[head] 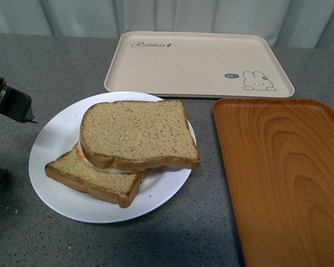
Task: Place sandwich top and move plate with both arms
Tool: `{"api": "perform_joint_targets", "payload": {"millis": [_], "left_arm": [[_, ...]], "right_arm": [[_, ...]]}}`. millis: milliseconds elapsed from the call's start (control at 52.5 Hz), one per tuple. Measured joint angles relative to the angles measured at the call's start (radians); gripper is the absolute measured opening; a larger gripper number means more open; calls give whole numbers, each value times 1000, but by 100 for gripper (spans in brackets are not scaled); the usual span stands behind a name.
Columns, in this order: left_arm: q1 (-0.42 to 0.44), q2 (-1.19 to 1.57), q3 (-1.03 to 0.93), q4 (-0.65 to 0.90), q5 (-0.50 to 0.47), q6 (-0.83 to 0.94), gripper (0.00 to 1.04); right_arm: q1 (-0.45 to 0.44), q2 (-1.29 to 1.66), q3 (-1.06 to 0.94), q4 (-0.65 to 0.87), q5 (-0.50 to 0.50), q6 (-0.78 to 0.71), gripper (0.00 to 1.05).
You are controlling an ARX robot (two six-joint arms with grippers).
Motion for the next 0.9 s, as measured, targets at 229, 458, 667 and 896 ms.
{"api": "perform_joint_targets", "payload": {"millis": [229, 458, 667, 896], "left_arm": [[-20, -20, -15, 2, 24, -48, 98], [-26, -26, -28, 6, 24, -66, 98], [-35, -36, -43, 14, 32, -92, 98], [-56, -36, -52, 21, 44, -127, 96]], "right_arm": [[0, 0, 0, 0, 0, 0, 96], [0, 0, 0, 0, 0, 0, 96], [0, 0, 0, 0, 0, 0, 96], [0, 0, 0, 0, 0, 0, 96]]}}
